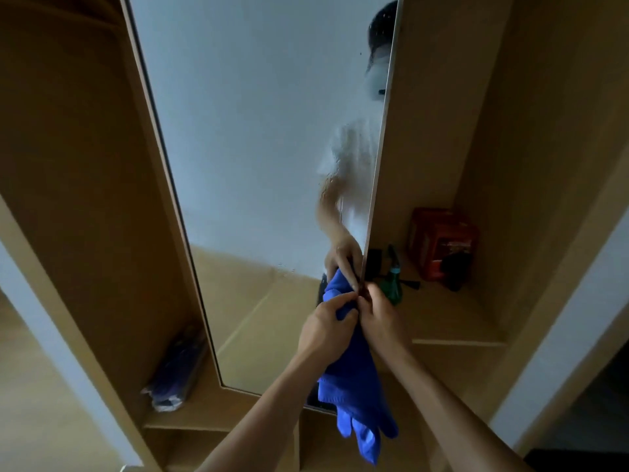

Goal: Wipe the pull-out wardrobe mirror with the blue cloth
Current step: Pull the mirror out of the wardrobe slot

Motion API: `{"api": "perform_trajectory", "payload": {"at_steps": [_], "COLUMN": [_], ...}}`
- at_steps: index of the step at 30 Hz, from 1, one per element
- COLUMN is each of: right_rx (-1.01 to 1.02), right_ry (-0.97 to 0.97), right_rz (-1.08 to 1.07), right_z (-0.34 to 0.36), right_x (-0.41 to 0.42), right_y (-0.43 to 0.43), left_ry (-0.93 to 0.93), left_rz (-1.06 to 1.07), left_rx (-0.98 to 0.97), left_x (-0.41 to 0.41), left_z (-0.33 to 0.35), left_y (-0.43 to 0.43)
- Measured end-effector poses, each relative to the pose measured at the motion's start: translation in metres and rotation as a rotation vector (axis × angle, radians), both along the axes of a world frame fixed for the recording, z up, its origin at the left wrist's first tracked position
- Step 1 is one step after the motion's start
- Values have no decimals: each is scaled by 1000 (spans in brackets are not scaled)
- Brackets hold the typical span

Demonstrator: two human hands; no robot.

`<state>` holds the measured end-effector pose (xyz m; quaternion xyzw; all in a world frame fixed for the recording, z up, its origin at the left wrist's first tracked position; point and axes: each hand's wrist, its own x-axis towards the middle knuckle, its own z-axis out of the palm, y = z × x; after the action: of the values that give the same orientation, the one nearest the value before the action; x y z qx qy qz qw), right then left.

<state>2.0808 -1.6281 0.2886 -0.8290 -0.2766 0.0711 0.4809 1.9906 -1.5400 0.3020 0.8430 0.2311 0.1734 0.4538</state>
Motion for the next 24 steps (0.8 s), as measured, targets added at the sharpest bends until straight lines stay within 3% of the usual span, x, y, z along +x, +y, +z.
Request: {"api": "perform_trajectory", "payload": {"at_steps": [17, 24], "right_rx": [-7, -29], "right_ry": [4, -117], "right_rz": [45, 16], "right_z": [7, 9], "right_x": [6, -7], "right_y": [-5, -14], "left_ry": [-45, -104], "left_rz": [-57, -68], "left_rx": [2, 24], "left_x": [4, -18], "left_z": [1, 5], "left_y": [12, 9]}}
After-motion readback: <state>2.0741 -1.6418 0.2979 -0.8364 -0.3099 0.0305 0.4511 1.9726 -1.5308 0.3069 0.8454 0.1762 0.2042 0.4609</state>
